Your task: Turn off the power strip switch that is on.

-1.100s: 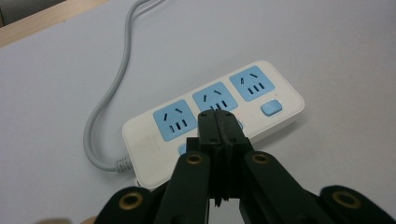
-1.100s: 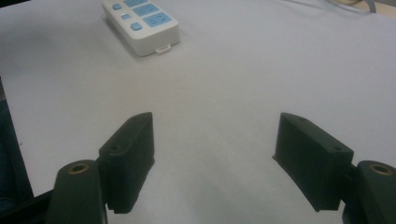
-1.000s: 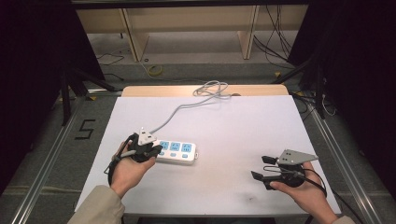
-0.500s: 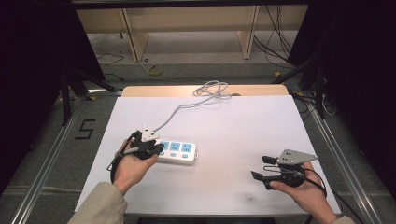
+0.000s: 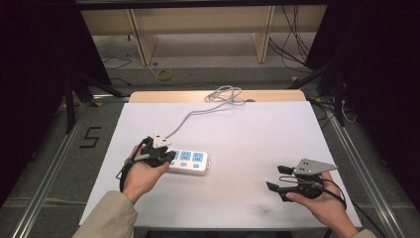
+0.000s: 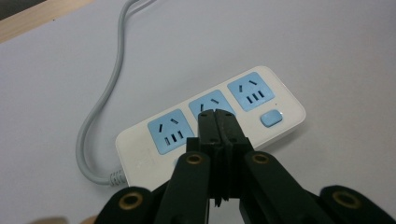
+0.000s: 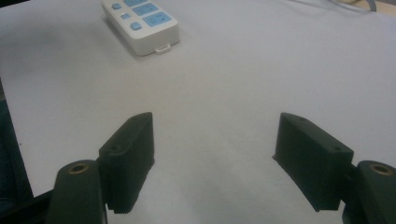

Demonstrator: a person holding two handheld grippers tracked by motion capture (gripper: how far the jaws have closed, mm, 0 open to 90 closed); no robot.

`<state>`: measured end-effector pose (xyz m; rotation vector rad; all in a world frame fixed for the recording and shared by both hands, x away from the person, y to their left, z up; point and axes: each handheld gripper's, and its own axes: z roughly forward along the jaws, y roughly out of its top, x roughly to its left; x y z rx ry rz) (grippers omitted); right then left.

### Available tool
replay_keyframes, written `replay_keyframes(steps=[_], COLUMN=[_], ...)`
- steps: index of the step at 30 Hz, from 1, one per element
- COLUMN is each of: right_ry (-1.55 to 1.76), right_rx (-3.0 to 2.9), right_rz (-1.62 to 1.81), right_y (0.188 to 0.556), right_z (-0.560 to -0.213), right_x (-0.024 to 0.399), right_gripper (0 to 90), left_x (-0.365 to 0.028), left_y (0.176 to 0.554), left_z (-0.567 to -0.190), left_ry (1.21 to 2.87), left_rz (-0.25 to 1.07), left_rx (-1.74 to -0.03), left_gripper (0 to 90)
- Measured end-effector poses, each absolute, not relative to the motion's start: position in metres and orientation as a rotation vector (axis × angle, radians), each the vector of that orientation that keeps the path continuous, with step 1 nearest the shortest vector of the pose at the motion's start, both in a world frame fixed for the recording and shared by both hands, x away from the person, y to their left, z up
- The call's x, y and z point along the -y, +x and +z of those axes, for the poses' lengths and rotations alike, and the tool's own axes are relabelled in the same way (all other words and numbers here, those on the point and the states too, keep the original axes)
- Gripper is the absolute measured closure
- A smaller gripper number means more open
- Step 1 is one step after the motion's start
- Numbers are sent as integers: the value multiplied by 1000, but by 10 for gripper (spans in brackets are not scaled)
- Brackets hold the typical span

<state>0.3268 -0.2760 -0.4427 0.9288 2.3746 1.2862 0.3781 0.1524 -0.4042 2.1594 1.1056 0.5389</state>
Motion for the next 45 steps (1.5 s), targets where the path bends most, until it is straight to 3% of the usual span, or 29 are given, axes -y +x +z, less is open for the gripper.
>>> replay_keyframes(steps=[45], right_ry=[930], right_rx=[-2374], right_rz=[1285], right_y=[327], right_z=[-443], right_x=[276], right_gripper=[287], left_x=[-137], left_y=[398], left_z=[-410], left_ry=[2235], left_rz=[518], left_rx=[-1125], left_gripper=[899])
